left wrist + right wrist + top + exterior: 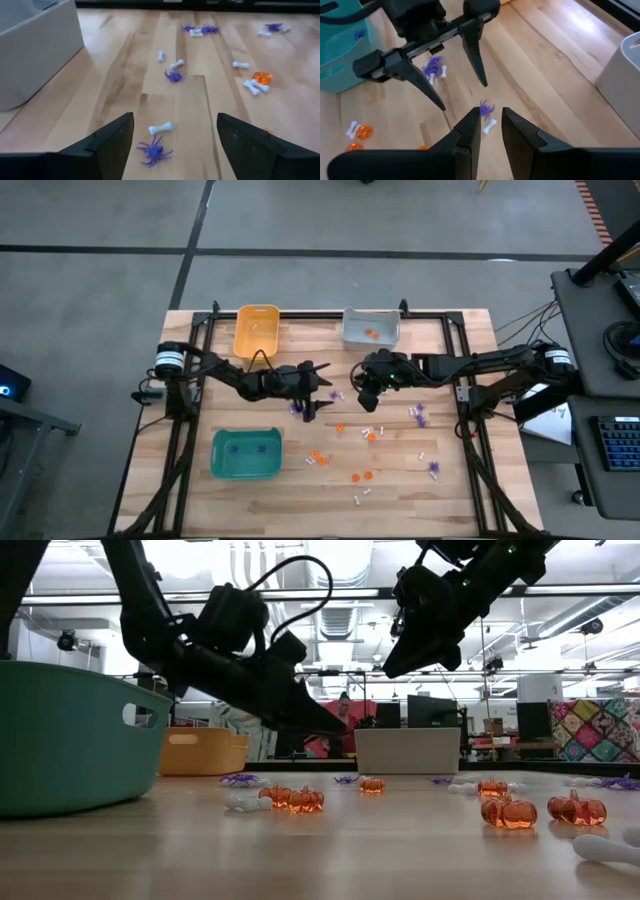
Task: Sort Halloween decoration
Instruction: Put the blue spider toy into the green bin
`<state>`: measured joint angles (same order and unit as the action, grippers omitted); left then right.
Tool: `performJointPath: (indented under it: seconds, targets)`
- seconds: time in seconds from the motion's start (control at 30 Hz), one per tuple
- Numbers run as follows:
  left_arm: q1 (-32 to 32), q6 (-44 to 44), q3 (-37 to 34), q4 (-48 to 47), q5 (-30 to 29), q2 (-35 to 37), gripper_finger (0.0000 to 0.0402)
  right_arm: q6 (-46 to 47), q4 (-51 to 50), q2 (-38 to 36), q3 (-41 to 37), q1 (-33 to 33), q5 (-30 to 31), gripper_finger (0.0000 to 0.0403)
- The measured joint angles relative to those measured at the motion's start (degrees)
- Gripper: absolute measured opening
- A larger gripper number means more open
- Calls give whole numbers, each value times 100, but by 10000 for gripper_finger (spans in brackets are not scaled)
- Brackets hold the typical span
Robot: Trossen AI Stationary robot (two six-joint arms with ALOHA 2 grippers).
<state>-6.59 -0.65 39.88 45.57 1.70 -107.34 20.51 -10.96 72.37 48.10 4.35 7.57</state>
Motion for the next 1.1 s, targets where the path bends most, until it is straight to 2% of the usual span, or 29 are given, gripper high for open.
performJointPath:
  seconds: [0.3,1.1]
  targets:
    - [-9,-34,392,-32,-115,-459,258,13,-3,3,0,-1,1,68]
    - [-41,-34,441,-69,-484,-967,239,99,-22,5,-2,1,7,68]
